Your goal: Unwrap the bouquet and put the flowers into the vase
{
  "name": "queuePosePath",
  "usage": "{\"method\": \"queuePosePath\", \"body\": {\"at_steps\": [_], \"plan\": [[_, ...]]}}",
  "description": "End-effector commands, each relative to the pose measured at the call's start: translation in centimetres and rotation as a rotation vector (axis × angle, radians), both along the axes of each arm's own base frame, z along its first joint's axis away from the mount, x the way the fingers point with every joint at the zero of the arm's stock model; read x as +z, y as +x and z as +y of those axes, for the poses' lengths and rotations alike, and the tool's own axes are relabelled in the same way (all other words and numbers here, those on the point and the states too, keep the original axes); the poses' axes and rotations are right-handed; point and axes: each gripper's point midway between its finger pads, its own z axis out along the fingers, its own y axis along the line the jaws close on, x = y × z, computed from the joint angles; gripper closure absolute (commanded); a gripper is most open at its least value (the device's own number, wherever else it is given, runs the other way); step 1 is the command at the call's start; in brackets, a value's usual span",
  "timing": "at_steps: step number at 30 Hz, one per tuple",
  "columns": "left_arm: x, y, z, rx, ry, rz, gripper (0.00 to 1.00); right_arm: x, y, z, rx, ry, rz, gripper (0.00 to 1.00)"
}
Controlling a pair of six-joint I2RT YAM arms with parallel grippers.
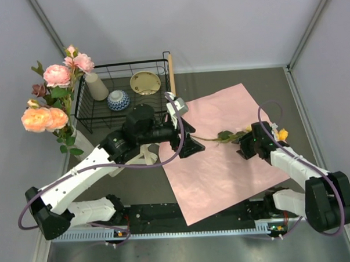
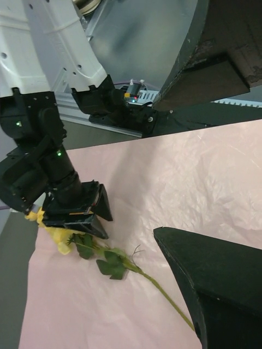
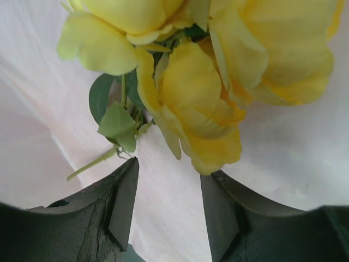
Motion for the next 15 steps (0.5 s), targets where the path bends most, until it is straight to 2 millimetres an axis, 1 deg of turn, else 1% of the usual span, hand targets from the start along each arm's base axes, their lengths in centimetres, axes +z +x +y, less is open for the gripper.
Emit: {"method": "queuePosePath", "body": {"at_steps": [1,2,7,10,11,12,15], "plan": [[-1.5,0.1,-0.8,0.025,0.057,-0.021,0.07,1.5,2.6,-1.4,-0.080,-0.052,-0.049,0.50],[-1.8,0.1,-0.9,0.029,0.066,-0.019,0.07,1.0,2.7,-1.5,-0.088,-0.057,-0.033,0.48],[-3.0,0.0,-0.2,0.050,0.112,-0.011,0.07,1.7,4.5,-1.2,-0.092,-0.055,-0.065,0.47],[-3.2,-0.1,0.1,0.060,0.119,-0.013,0.08,1.4,5.2,-1.4,-0.109,-0.063,-0.061,0.47],[-3.0,-0.2,0.3,0.063,0.113,-0.019,0.07,1.3,5.4,-1.4,-0.109,-0.067,-0.059,0.47],[-3.1,-0.2,0.3,0.067,0.115,-0.017,0.07,0.9,5.7,-1.3,-0.106,-0.069,-0.047,0.48],[-3.4,-0.4,0.4,0.066,0.118,-0.010,0.07,0.8,6.4,-0.9,-0.100,-0.061,-0.047,0.50]]}}
